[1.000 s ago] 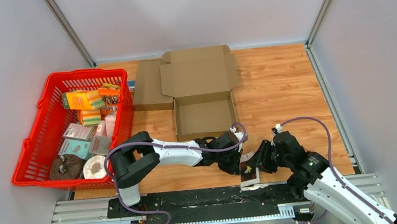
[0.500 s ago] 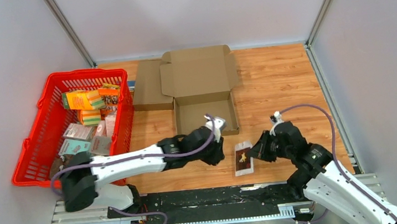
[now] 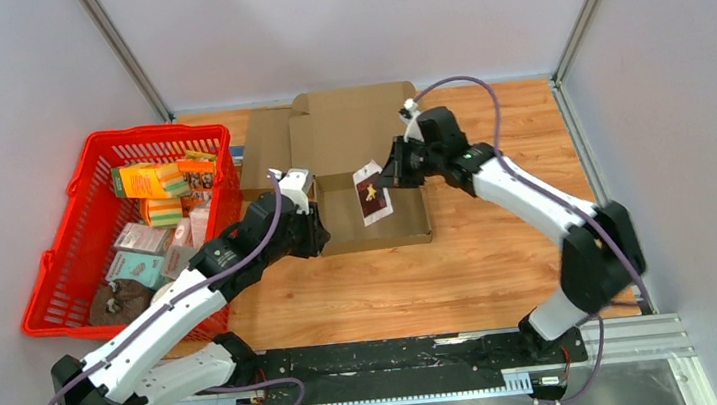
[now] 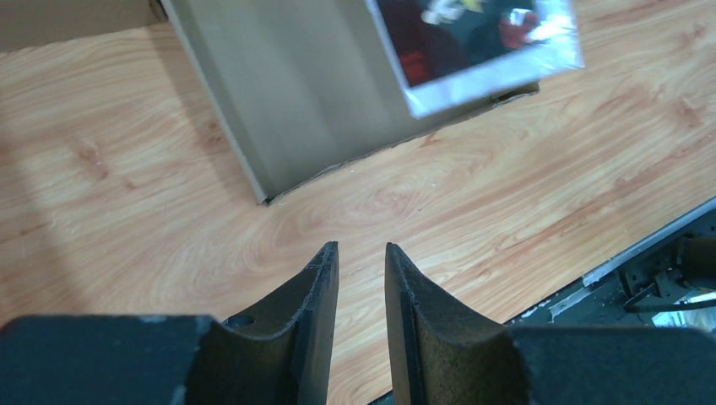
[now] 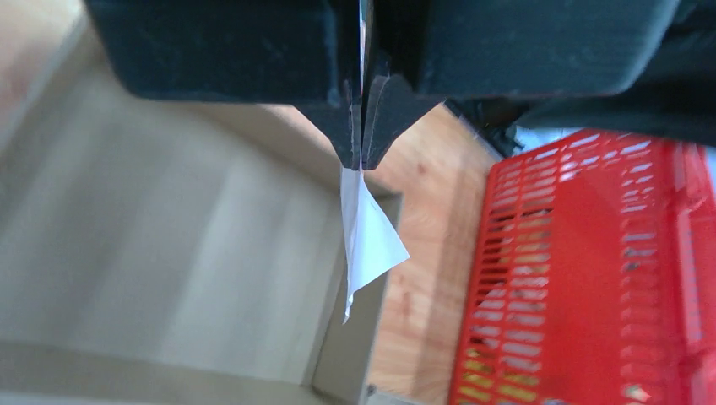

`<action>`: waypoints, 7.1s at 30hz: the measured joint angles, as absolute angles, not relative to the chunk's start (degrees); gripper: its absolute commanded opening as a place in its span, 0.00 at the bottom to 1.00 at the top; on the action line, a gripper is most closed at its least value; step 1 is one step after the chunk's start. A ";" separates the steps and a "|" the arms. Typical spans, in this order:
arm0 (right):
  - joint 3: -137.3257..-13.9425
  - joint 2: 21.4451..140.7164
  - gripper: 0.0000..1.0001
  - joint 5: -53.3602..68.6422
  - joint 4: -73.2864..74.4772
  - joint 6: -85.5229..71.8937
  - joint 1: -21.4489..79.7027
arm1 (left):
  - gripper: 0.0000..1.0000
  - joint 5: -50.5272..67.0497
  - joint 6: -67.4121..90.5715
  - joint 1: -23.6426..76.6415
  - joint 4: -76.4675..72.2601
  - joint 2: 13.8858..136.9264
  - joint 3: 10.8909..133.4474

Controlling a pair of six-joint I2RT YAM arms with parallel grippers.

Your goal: Fold the paper box

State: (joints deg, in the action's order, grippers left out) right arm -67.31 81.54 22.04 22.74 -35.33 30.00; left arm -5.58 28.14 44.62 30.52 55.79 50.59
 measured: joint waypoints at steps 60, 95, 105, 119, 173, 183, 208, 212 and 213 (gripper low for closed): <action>-108.81 129.95 0.66 31.22 18.57 -18.41 5.54 | 0.63 5.19 17.72 11.07 38.68 130.96 121.60; -86.70 101.67 0.00 8.69 8.10 -11.00 12.47 | 0.00 -3.77 20.05 21.50 17.04 107.50 95.53; -61.25 90.89 0.00 -14.13 -16.67 -6.07 24.03 | 0.00 -21.98 20.56 27.09 -0.86 102.59 77.69; -41.56 79.37 0.00 -18.74 -38.85 -4.64 27.20 | 0.30 -17.80 24.12 28.88 -12.19 89.43 63.33; -85.17 91.22 0.00 -5.10 30.87 -14.55 21.32 | 0.00 -16.43 15.46 29.36 -10.07 86.70 63.57; -75.70 87.77 0.00 -14.35 3.16 -9.21 22.72 | 0.02 -17.89 18.55 29.28 -10.13 93.65 74.87; -42.61 74.87 0.00 -35.44 -29.21 -5.72 37.17 | 0.00 -13.96 20.71 30.41 -14.31 85.82 57.65; -42.09 74.87 0.00 -38.81 -29.41 -6.26 38.63 | 0.00 -14.44 20.49 31.35 -16.99 84.62 55.11; -42.09 74.85 0.00 -39.53 -29.45 -6.20 39.11 | 0.00 -14.50 20.51 31.42 -17.37 84.60 54.89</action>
